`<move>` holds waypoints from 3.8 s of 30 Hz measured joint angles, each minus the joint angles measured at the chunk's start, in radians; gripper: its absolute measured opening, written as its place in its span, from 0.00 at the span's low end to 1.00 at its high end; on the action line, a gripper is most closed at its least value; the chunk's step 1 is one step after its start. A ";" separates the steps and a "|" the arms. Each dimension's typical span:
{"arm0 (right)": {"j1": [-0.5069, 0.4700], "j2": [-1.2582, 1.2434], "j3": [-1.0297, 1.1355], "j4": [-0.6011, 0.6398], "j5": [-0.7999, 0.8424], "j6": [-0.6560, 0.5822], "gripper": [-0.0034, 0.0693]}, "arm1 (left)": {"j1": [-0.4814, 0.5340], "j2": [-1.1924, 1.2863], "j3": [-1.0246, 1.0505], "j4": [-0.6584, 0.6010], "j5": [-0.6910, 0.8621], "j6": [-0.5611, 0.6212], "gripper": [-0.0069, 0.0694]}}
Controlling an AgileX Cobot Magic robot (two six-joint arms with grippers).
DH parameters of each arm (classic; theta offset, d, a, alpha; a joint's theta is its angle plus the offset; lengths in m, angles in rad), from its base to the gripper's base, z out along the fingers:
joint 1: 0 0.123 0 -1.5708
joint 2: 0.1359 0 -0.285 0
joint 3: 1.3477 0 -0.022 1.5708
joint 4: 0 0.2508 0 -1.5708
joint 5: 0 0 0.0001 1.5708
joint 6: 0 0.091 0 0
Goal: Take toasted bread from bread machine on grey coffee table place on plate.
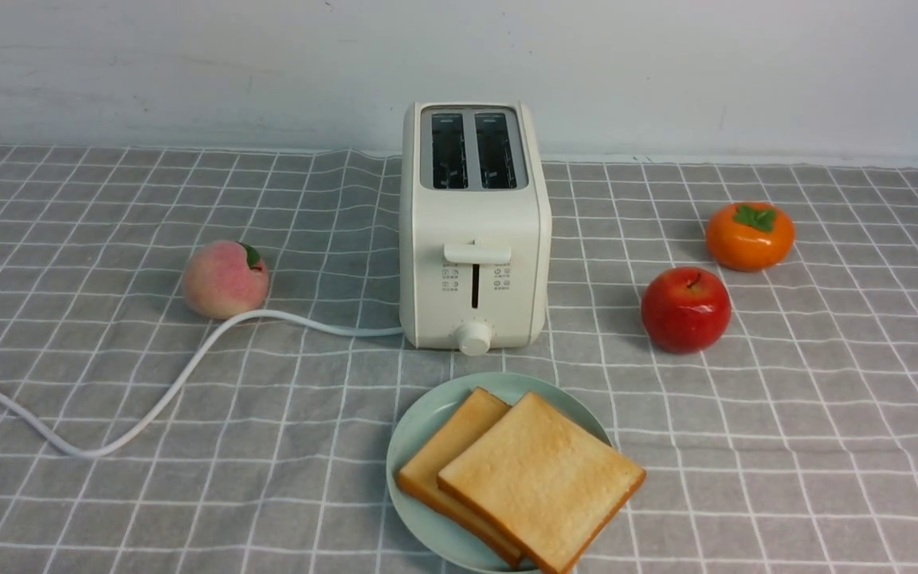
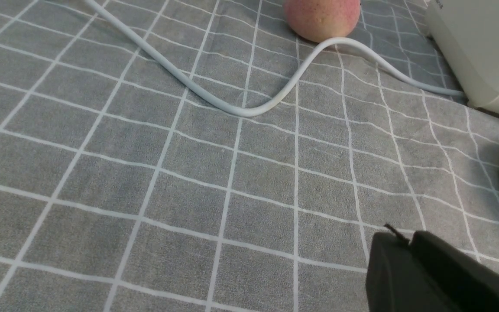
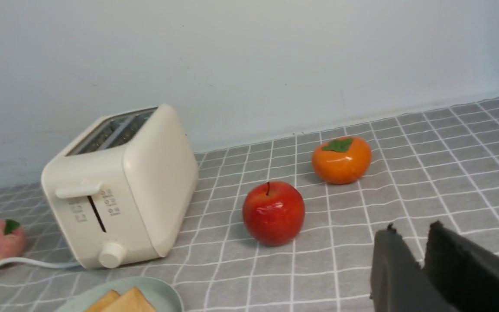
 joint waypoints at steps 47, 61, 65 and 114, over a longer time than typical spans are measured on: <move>-0.250 -0.009 0.221 0.334 0.039 -0.431 0.27 | 0.000 0.000 0.000 -0.001 0.000 0.000 0.21; -0.250 -0.009 0.221 0.335 0.039 -0.438 0.30 | 0.000 0.000 0.000 -0.001 0.000 0.000 0.23; -0.250 -0.009 0.221 0.335 0.039 -0.438 0.30 | 0.000 0.000 0.000 -0.001 0.000 0.000 0.23; -0.250 -0.009 0.221 0.338 0.039 -0.443 0.37 | 0.000 0.000 0.000 -0.001 0.000 0.000 0.29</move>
